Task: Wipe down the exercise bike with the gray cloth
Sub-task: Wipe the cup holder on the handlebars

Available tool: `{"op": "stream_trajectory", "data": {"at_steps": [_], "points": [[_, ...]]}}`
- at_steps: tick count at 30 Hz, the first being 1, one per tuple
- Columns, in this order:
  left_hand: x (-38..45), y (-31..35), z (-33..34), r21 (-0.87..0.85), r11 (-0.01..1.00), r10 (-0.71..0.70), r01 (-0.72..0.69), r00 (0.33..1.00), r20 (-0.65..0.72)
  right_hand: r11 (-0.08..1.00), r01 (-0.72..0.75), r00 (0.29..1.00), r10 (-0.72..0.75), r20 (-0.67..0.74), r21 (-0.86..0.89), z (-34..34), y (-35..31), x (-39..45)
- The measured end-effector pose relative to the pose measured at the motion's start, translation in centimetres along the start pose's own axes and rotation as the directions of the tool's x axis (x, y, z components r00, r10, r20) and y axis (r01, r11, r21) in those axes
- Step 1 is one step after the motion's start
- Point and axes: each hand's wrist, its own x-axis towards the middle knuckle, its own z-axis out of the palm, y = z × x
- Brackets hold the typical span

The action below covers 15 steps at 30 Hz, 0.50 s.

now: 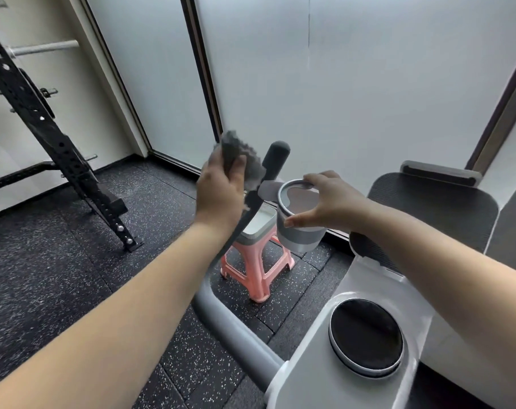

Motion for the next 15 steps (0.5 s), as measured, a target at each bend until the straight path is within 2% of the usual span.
{"op": "stream_trajectory", "data": {"at_steps": [3,7,10,12,15], "points": [[0.8,1.3,3.6,0.105,0.989,0.088,-0.104,0.986,0.142,1.000,0.002,1.000,-0.002,-0.005,-0.004,0.1,0.0,0.0],[1.7,1.5,5.0,0.204,0.956,0.192,-0.210,0.976,0.102,1.000,-0.002,1.000,0.002,0.003,0.010,0.1,0.1,0.2],[3.5,3.5,4.8,0.158,0.951,0.251,-0.267,0.961,0.116,1.000,-0.006,1.000,0.005,0.006,0.008,0.1,0.0,0.1],[5.2,5.2,4.9,0.152,0.964,0.188,-0.217,0.964,0.186,1.000,-0.005,1.000,0.005,0.007,-0.003,0.1,0.0,0.1],[7.8,5.8,4.2,0.025,0.999,0.012,-0.022,0.941,0.338,1.000,-0.002,1.000,0.002,0.005,0.003,0.0,0.0,0.0]]}}
